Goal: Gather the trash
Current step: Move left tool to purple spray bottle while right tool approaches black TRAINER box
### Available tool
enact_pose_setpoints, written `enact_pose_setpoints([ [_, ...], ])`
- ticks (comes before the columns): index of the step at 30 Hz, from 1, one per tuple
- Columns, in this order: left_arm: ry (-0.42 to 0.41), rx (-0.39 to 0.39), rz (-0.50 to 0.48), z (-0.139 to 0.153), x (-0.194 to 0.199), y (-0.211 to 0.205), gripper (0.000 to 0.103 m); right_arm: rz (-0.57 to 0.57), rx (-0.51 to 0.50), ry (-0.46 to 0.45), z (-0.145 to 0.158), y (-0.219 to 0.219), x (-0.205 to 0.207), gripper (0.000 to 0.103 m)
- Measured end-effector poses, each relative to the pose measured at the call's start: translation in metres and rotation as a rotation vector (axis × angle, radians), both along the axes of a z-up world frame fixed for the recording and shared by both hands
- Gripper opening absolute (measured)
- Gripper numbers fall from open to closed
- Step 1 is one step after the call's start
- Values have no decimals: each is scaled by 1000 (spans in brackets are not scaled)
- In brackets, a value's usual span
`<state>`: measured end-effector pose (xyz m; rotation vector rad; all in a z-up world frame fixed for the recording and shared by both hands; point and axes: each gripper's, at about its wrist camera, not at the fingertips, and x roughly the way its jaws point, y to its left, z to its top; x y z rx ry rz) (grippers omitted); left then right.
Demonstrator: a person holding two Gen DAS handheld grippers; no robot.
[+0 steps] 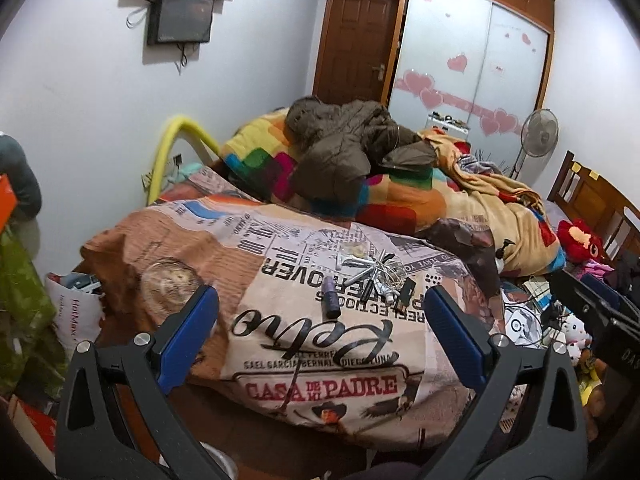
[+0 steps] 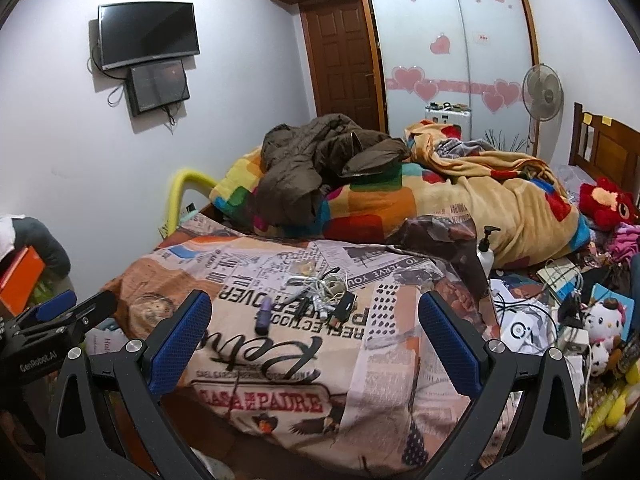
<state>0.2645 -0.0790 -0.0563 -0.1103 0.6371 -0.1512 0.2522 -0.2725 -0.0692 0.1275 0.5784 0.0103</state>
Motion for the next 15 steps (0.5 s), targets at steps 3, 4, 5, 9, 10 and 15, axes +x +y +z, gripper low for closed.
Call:
enact_pose_setpoints([
  [3,32,-15,1,-16,27,-7,102,7,9,1,-9,-5,30,103],
  [4,46,-16,12,-25,38,-10,102,8,8,-2,-11,-7,40,103],
  [5,56,-14,20,-32,46,-12,101,4,5,-8,-14,-9,49,103],
  [9,116,-14,42,-65,78,-19,88,0,-20,-1,-29,-12,84,103],
  [10,133,-11,39,-73,87,-21,84,0,-30,8,-35,-13,93,103],
  [15,218,13,6,-119,124,-34,78,-13,-75,78,-75,-20,121,103],
])
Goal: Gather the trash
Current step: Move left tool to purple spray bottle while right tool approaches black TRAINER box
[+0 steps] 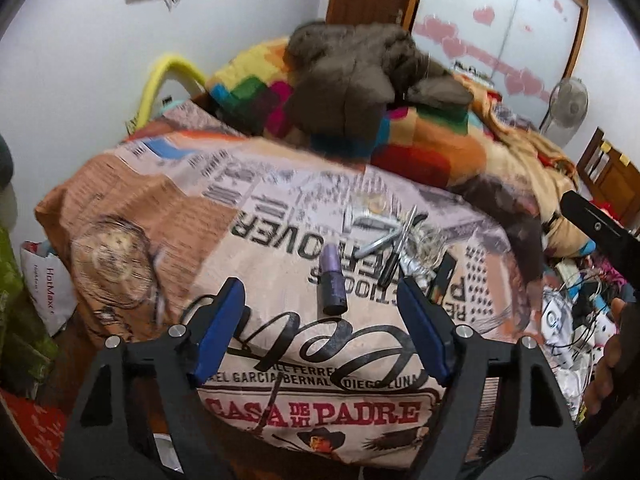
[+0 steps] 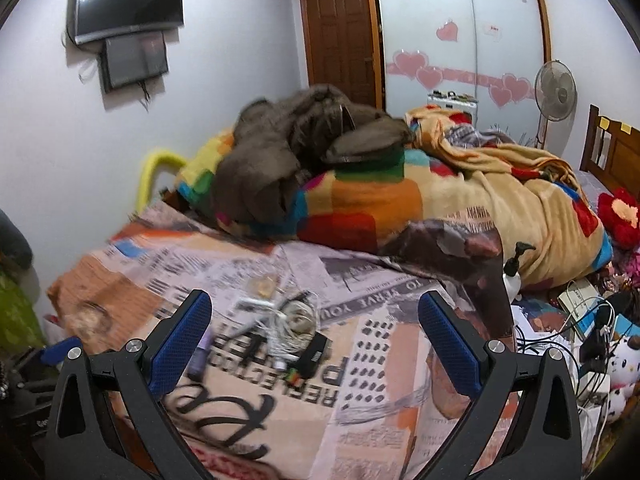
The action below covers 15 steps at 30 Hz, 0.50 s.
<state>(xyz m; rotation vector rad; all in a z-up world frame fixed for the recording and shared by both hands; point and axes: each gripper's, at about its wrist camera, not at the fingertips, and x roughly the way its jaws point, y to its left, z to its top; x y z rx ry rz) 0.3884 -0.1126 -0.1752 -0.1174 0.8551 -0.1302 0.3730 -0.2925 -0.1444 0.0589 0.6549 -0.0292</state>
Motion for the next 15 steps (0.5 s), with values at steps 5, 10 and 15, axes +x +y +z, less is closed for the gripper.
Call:
enact_pose_setpoints([
  [5,53,36,-4,-39,29,-11,78,20,75,91,-48,-11,18,102],
  [10,91,36,-5,-69,49,-16,78,43,48,215,-90,-5,32,90],
  [15,129,-3,2,-93,65,-18,69,49,84,246,-108,-8,41,83],
])
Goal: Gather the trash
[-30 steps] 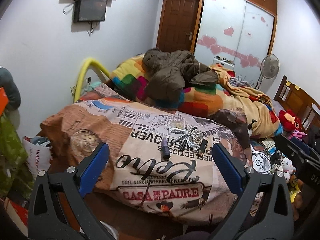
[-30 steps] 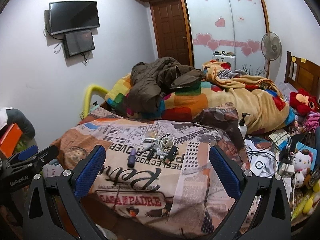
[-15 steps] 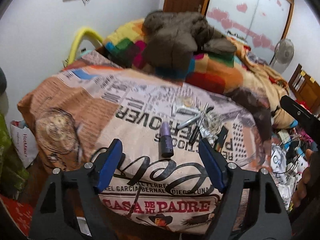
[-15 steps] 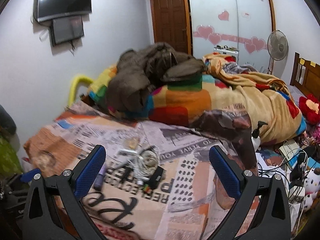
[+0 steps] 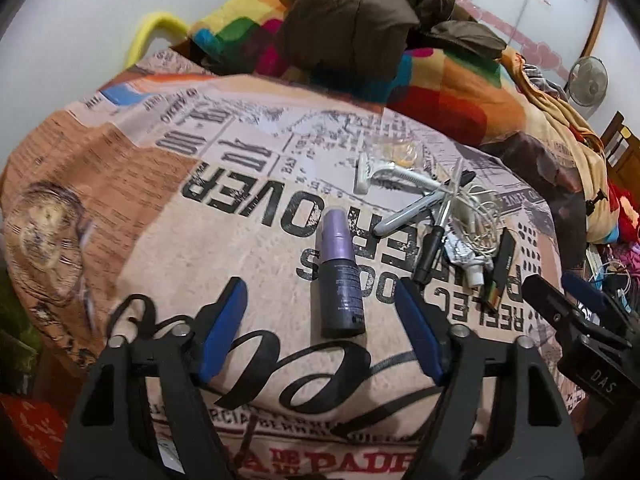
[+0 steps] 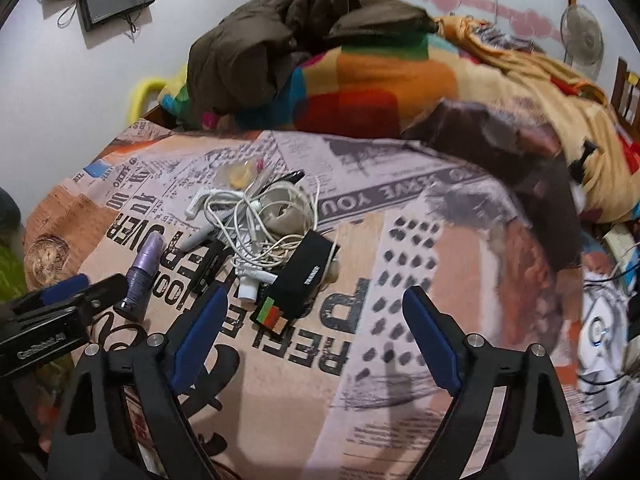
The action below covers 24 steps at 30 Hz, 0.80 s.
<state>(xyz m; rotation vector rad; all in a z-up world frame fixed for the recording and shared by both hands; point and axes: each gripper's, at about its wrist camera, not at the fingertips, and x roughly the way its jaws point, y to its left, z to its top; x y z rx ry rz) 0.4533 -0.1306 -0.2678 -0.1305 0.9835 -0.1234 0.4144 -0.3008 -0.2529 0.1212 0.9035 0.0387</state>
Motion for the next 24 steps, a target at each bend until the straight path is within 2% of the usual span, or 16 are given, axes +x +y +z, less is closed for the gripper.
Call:
enact_pose_setpoints([
  [4,24,-24,-1,-11,9,0,57,-11,31,7,-6,-5,11,74],
  [7,26,-34,-6,-16,13,0,45,-20,59,22,-10,-6,18,63],
  [11,5,15,-46,-17,14,-8,30,-21,64,38,-15,-4,24,46],
  [13,0,35,-55,-19,14,-12,29,-17,50,47,-17,-1,26,44],
  [15,-6,44,-52,-20,15,-12,27,-16,31,54,-20,2,28,37],
  [18,-17,62,-53,-21,16,-15,27,-27,31,54,-21,1,31,36],
  [22,-45,75,-33,-22,15,-17,27,-45,88,60,-24,-7,35,36],
  [24,-59,81,-18,-23,14,-20,27,-38,75,61,-25,-4,36,34],
])
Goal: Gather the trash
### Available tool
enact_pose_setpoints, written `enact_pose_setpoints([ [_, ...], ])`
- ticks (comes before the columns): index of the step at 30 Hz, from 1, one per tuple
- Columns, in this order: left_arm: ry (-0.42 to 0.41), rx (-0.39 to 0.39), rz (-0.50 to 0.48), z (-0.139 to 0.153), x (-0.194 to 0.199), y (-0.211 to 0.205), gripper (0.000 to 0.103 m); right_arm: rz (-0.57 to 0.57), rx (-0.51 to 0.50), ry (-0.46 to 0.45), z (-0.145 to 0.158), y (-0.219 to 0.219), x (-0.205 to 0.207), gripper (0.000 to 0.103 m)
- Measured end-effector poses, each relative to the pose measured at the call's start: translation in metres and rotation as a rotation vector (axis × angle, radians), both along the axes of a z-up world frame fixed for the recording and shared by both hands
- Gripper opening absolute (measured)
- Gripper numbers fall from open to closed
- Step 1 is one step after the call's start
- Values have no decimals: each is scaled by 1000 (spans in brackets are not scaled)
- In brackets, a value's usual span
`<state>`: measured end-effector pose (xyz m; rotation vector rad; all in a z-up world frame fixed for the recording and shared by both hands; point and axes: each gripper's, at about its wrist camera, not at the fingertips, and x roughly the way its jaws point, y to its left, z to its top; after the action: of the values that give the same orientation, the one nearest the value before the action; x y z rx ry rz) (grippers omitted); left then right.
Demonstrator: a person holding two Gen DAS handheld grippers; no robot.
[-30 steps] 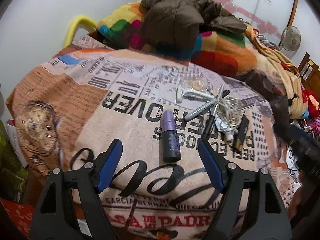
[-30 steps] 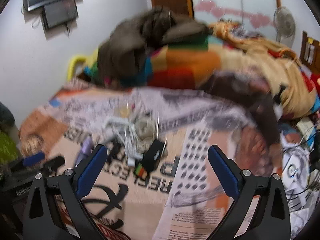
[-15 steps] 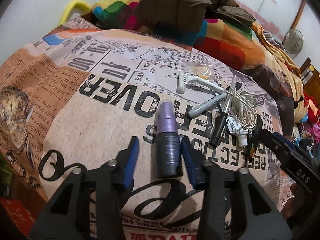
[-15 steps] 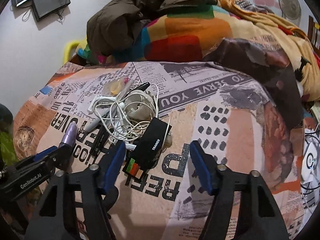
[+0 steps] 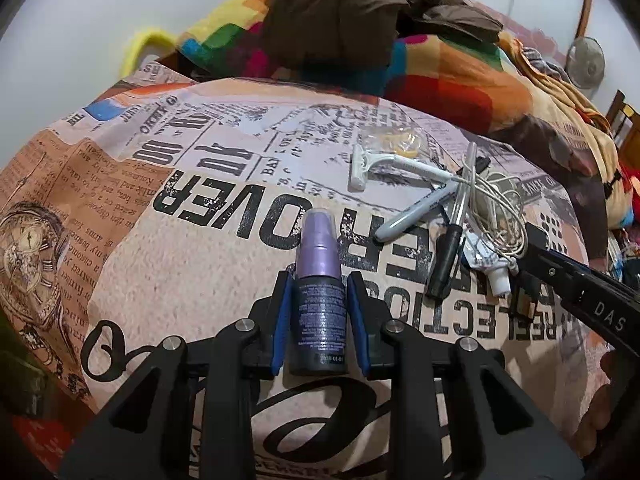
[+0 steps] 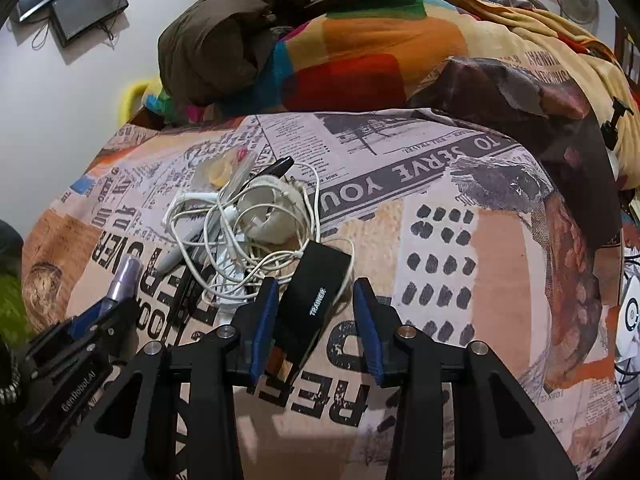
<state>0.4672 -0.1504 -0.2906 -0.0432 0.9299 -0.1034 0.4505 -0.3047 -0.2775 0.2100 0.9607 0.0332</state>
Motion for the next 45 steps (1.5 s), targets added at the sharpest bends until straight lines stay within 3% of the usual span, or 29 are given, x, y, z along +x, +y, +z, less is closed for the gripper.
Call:
enact_pose_setpoints([
  [3,-21,6,14,-1,-2,-2,27,9,-43,0,0,5,2,22],
  [5,-27,19,6,-1,-2,-3,25,8,-34,2,1,2,2,21],
  [8,-16,13,-22,0,-2,-3,25,-3,-18,-2,5,-5,0,10],
  [14,12,-20,-41,8,-6,-2,25,-22,17,-12,9,-19,-4,10],
  [25,-64,-55,-36,65,-26,11,25,-48,44,-44,22,-36,-27,10],
  [32,-90,-31,-48,96,-53,27,25,-15,62,61,2,-37,-35,10],
  [45,-77,-41,-46,94,-66,36,25,-26,84,96,0,-43,-46,10],
])
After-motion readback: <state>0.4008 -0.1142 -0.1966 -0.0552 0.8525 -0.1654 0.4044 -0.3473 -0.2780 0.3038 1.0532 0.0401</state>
